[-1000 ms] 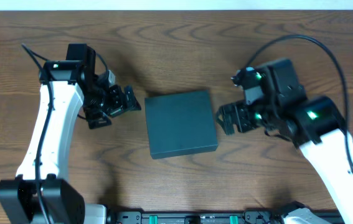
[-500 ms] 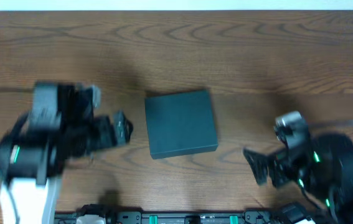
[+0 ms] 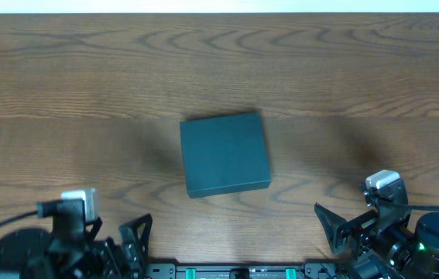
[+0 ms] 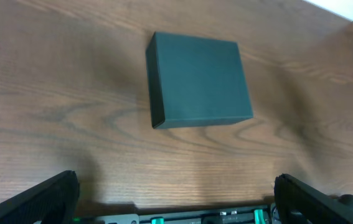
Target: Pack container
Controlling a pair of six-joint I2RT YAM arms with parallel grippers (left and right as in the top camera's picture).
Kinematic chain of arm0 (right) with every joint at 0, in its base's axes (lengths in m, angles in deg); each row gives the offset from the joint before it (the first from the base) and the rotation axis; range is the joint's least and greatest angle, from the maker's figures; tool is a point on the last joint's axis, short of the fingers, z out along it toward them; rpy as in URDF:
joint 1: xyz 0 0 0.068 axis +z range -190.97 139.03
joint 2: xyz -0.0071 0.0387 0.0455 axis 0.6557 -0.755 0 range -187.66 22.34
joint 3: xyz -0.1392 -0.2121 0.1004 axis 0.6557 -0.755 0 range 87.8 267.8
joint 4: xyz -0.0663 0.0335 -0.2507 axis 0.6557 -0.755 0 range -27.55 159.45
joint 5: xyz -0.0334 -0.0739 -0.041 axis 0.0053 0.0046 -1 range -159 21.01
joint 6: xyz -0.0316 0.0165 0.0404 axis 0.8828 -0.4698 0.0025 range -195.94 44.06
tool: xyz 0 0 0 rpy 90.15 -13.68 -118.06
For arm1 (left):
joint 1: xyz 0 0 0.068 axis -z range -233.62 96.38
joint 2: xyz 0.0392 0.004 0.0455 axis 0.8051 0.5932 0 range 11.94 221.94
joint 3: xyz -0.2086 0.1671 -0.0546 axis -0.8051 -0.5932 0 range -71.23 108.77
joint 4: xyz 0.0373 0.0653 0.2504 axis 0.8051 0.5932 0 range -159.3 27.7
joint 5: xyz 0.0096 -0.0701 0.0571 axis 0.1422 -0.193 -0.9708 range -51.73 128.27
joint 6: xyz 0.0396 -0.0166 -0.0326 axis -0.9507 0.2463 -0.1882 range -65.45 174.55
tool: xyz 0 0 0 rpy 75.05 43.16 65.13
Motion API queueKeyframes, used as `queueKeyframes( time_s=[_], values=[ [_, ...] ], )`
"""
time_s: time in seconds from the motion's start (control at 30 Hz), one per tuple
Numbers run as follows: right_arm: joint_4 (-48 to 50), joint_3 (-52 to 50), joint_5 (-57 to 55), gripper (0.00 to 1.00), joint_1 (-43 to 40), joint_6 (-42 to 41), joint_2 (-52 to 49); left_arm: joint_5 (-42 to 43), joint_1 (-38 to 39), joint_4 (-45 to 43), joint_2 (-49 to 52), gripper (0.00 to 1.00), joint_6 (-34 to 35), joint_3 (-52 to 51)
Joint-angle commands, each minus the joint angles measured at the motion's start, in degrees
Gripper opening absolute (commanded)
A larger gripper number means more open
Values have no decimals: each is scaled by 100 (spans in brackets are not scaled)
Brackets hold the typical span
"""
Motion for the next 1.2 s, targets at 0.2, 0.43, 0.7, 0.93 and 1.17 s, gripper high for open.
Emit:
queueKeyframes(
  time_s=[0.2, 0.43, 0.7, 0.93, 1.17],
  values=[
    [-7, -31, -31, 99, 55, -101, 4, -31, 22, 0, -138, 98, -13, -55],
    [-7, -31, -33, 99, 55, -101, 4, -76, 22, -2, -138, 99, -22, -55],
    [-7, -31, -33, 99, 55, -101, 4, -887, 4, -131, -208, 99, -81, -68],
    [-7, -31, -33, 99, 55, -101, 4, -1853, -131, -1478, -1060, 99, -254, -990],
    [-7, -31, -33, 99, 55, -101, 4, -1869, -140, -2959, -2094, 99, -868, -3018]
  ],
)
